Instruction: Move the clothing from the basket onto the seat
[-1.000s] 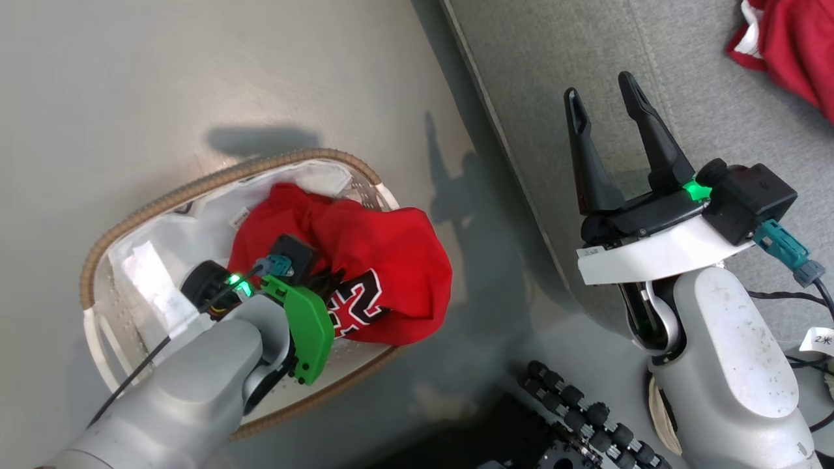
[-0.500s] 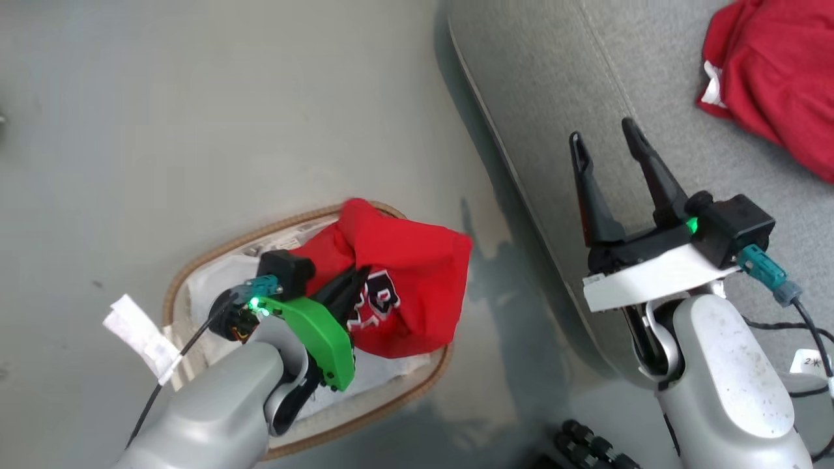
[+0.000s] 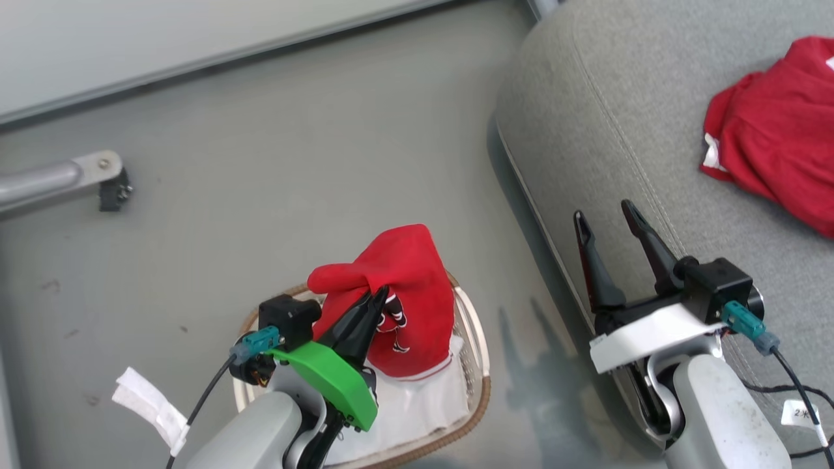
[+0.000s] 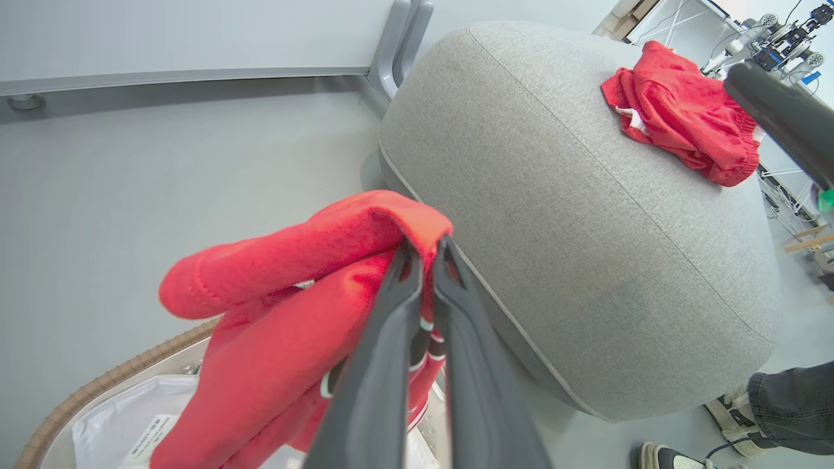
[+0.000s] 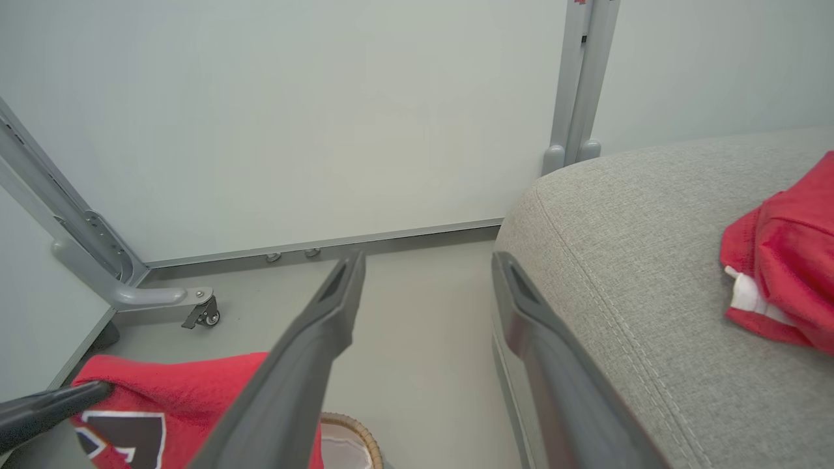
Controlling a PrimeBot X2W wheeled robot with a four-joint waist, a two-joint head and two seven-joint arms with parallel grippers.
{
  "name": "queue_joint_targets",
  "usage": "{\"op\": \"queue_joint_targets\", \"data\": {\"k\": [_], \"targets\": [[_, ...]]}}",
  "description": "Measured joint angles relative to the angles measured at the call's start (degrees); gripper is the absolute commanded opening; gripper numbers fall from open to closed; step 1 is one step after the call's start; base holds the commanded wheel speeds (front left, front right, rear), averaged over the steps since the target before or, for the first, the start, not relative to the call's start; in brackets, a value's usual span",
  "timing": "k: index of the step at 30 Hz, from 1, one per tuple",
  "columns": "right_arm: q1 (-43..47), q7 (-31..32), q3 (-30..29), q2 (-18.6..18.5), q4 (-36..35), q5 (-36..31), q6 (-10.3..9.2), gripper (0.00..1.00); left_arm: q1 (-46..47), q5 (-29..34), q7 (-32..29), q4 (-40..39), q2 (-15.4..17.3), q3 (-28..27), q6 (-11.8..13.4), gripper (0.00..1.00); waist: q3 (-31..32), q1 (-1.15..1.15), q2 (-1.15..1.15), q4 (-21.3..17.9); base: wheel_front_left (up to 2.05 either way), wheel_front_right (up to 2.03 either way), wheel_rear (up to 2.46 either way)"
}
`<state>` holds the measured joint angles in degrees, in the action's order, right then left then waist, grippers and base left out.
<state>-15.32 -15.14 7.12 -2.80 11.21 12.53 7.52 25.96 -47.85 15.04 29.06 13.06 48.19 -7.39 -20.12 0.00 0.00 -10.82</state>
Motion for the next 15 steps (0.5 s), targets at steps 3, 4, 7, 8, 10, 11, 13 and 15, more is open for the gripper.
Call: {"op": "queue_joint_targets", "data": {"k": [3,4,7,8,10,11,13,15], "targets": [[1.14,0.0,0.13,0.0,0.43,0.0,0.0,1.0,-2.06,2.15,0.0,-2.23,-0.44,-2.52,0.0,0.0,2.5,0.0,0.0,1.11,0.0,0.0,0.0],[1.49,0.0,0.21,0.0,0.55,0.0,0.0,1.0,-2.72,2.54,0.0,-3.08,-0.69,-3.45,0.0,0.0,3.36,0.0,0.0,1.47,0.0,0.0,0.0],[2.48,0.0,0.48,-0.01,1.03,-0.01,0.0,1.0,-4.2,3.91,0.0,-5.2,-1.15,-5.97,0.0,0.0,5.7,0.0,0.0,2.41,0.0,0.0,0.0],[2.88,0.0,0.59,-0.01,1.15,-0.02,0.0,1.0,-4.8,4.22,0.0,-6.0,-1.34,-7.11,0.0,0.0,6.51,0.0,0.0,2.71,0.0,0.0,0.0],[3.59,0.0,0.7,0.0,1.36,-0.02,0.0,1.0,-5.5,5.37,-0.01,-7.4,-1.44,-8.58,0.0,0.0,7.88,0.0,0.0,3.2,0.0,0.0,0.0],[3.99,0.0,0.75,-0.01,1.44,-0.01,0.0,1.0,-5.73,5.72,-0.01,-8.26,-1.58,-9.45,0.0,0.0,8.61,0.0,0.0,3.46,0.0,0.0,0.0],[4.65,0.0,0.89,-0.01,1.58,0.0,0.0,1.0,-5.98,6.6,0.0,-9.89,-1.83,-10.74,0.0,0.0,9.82,0.0,0.0,3.92,0.0,0.0,0.0],[5.49,0.0,1.11,-0.01,1.6,0.02,0.0,1.0,-6.28,7.67,0.0,-11.38,-2.13,-12.15,0.0,0.0,11.01,0.0,0.0,4.38,0.0,0.0,0.0]]}}
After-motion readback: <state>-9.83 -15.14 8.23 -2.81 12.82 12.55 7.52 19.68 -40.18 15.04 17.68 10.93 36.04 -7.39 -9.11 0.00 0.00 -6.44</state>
